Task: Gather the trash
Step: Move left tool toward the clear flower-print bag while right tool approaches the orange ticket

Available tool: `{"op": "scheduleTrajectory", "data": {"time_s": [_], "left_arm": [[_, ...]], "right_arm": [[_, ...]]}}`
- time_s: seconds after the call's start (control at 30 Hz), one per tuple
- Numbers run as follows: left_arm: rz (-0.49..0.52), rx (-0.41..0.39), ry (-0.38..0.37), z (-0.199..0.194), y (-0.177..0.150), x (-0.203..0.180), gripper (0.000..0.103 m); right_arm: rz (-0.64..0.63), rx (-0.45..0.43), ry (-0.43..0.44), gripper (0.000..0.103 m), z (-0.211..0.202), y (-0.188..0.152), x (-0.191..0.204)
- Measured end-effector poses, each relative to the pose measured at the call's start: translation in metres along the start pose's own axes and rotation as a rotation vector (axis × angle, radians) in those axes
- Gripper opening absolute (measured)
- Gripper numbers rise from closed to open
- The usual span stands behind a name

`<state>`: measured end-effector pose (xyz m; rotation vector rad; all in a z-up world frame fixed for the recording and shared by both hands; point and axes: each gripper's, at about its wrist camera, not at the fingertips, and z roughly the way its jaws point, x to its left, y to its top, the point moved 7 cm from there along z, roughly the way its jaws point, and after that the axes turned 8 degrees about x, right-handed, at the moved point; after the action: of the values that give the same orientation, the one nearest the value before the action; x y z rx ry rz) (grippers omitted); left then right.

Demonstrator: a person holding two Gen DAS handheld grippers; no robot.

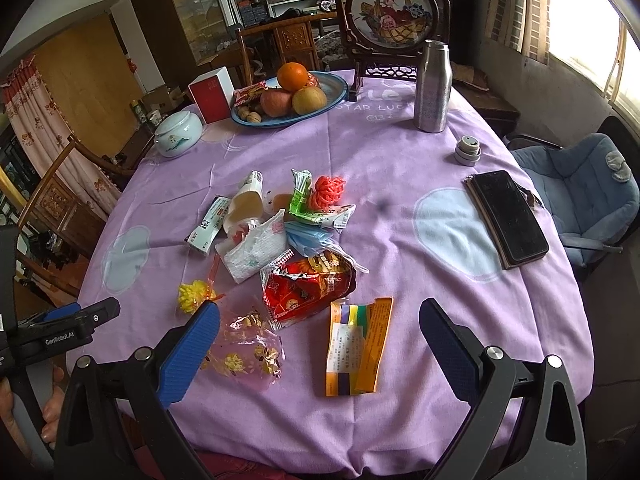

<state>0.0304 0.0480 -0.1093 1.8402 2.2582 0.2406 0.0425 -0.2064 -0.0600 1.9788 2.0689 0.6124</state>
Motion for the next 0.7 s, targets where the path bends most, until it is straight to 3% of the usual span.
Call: {"op": "scheduleTrajectory", "data": {"time_s": [0.33, 0.7], "left_arm": [[0.063, 0.038, 0.007, 0.033, 0.007, -0.009, 0.097], [0.178, 0.080, -0.035, 0.093, 0.025, -0.045, 0.097]], "right_arm": [[0.050, 0.027, -0.021, 0.097, 0.000, -0.010, -0.019], [0.222, 0.026, -0.101, 0.097, -0.017, -0.041, -0.076]]}}
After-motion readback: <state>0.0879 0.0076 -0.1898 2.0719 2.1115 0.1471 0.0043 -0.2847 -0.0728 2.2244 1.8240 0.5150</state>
